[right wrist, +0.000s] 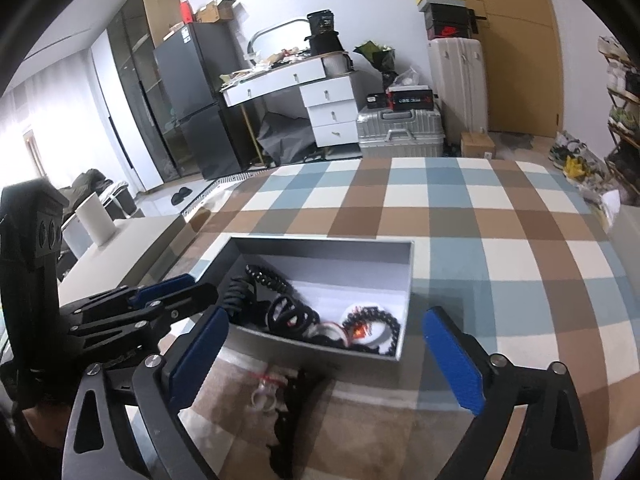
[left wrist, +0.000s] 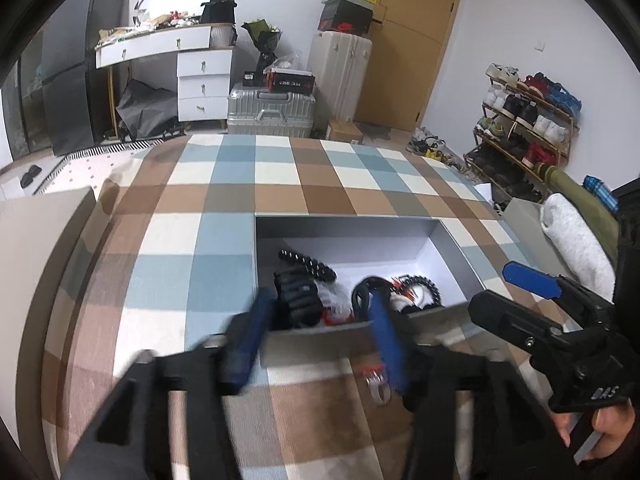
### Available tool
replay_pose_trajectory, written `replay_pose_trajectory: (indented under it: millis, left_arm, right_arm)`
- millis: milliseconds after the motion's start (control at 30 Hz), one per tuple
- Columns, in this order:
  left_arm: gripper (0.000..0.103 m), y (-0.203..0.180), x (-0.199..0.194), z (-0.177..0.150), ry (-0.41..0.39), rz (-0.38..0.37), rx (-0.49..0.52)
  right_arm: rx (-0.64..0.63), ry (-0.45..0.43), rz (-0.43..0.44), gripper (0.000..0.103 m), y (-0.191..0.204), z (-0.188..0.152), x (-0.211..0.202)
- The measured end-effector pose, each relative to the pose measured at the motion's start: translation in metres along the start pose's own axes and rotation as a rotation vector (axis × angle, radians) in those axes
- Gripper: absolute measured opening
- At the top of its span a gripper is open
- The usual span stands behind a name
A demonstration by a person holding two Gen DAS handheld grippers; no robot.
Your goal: Organize jewelry
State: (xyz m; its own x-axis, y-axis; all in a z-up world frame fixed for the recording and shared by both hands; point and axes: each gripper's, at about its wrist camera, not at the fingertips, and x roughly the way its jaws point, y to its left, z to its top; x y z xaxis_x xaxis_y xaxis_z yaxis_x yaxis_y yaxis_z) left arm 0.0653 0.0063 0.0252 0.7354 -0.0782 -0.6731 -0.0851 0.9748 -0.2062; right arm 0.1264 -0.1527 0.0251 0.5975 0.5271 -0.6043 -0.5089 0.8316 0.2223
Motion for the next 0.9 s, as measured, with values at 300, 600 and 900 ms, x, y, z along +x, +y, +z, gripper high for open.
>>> replay_pose_trajectory:
  millis: [300, 600, 900]
  left_arm:
    - [0.102, 0.001, -0.020, -0.019, -0.049, -0.015, 0.013]
    - [0.102, 0.010, -0.018, -0.037, -0.006, 0.010, 0.015]
    - [0.102, 0.009, -0.012, -0.046, 0.031, 0.011, 0.010]
  right_arm:
    - [-0.055, 0.079, -0.020, 0.103, 0.005, -0.020, -0.012]
    - [-0.061, 0.166, -0.020, 0.103, 0.009, -0.044, 0.000]
    - [-0.105, 0.239, -0.047, 0.103, 0.017, -0.065, 0.017]
